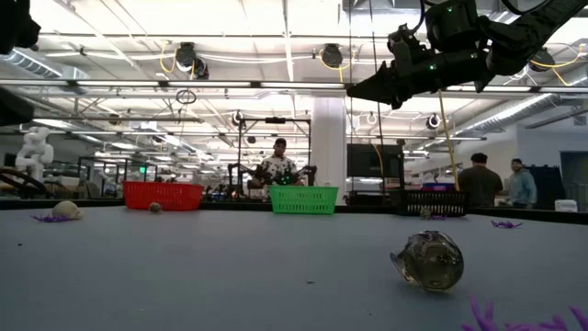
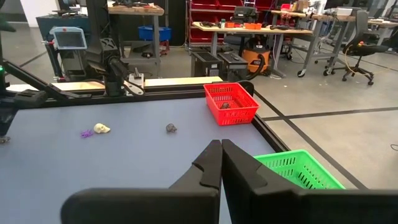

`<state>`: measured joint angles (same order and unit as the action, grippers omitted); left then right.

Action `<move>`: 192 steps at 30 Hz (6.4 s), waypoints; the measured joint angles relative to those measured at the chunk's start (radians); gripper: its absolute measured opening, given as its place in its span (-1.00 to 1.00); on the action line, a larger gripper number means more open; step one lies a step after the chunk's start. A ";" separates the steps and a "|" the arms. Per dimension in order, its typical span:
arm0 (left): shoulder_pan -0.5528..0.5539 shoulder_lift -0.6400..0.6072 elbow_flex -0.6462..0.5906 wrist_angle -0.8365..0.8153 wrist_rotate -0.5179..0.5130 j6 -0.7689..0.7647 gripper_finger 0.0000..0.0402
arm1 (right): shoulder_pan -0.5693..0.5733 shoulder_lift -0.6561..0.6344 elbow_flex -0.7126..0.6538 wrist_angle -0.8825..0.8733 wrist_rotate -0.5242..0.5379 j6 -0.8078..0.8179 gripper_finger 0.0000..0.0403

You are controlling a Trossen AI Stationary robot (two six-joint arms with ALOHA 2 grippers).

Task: Sort Halloween decoration
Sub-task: Put the black skull toy into the red bin, then put the white skull toy into the black bin

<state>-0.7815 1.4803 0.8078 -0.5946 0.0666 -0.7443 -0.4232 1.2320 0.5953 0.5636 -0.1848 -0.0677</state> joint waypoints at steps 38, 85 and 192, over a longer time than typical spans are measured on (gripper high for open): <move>0.024 0.092 -0.002 -0.002 -0.014 0.096 -0.61 | 0.000 0.000 -0.001 -0.007 0.000 -0.003 -1.00; 1.467 0.023 0.000 0.396 -0.528 0.576 -0.64 | 0.000 0.000 -0.001 -0.023 0.000 -0.023 -1.00; 1.167 -0.160 -0.410 1.427 -0.031 0.989 -0.98 | 0.779 0.025 0.267 -1.228 0.136 1.128 -0.47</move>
<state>0.3855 1.3205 0.3973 0.8320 0.0353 0.2442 0.3555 1.2566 0.8626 -0.6649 -0.0486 1.0606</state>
